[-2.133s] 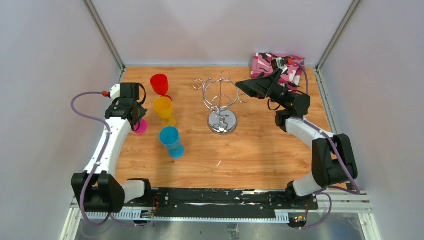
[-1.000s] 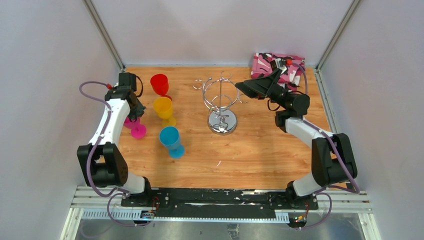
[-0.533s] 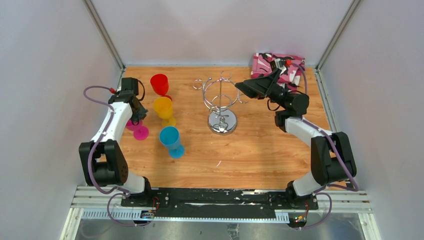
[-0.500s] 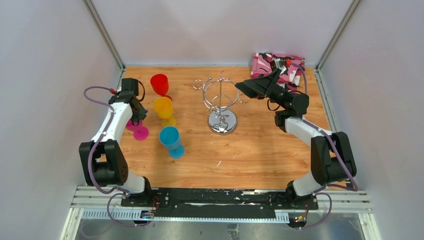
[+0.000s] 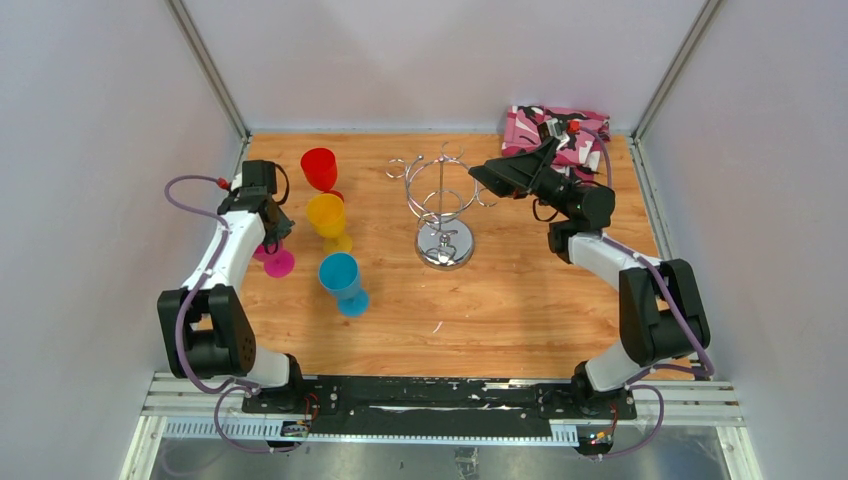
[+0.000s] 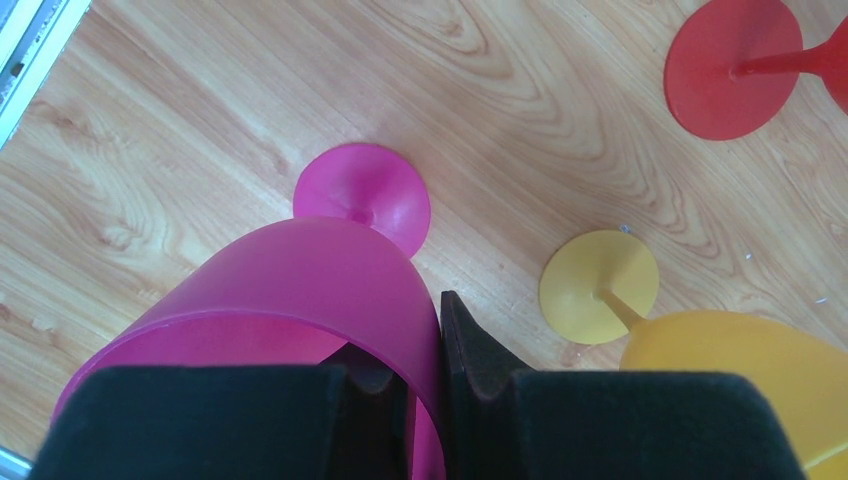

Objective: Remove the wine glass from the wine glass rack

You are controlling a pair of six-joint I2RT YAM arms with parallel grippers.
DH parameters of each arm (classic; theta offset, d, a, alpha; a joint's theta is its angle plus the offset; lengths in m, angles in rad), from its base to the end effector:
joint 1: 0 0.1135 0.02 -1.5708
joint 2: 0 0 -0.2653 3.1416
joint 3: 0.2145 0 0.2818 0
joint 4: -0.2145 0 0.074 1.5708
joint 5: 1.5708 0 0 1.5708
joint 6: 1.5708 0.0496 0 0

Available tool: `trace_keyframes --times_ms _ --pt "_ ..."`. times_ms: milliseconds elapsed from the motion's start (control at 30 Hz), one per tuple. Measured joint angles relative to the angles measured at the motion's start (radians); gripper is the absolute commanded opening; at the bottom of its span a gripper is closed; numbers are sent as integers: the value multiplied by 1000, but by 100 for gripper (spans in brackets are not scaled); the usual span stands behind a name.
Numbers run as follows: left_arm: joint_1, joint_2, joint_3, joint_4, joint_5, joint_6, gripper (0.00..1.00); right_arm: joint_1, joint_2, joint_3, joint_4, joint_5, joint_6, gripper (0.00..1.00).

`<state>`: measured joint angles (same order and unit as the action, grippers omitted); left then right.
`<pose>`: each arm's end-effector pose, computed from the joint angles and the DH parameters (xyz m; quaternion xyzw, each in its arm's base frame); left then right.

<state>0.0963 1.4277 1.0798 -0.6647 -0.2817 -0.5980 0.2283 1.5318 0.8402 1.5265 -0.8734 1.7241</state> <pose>0.3231 0.0451 0.2354 -0.3602 0.8819 0.0630 0.2977 0.3138 0.1120 0.3277 -0.0676 0.5074 0.7856 0.3476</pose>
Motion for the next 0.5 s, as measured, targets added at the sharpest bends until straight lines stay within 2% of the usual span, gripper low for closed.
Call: trace_keyframes --times_ms 500 --pt "0 -2 -6 17 -10 3 28 0 11 0 0 -1 0 99"
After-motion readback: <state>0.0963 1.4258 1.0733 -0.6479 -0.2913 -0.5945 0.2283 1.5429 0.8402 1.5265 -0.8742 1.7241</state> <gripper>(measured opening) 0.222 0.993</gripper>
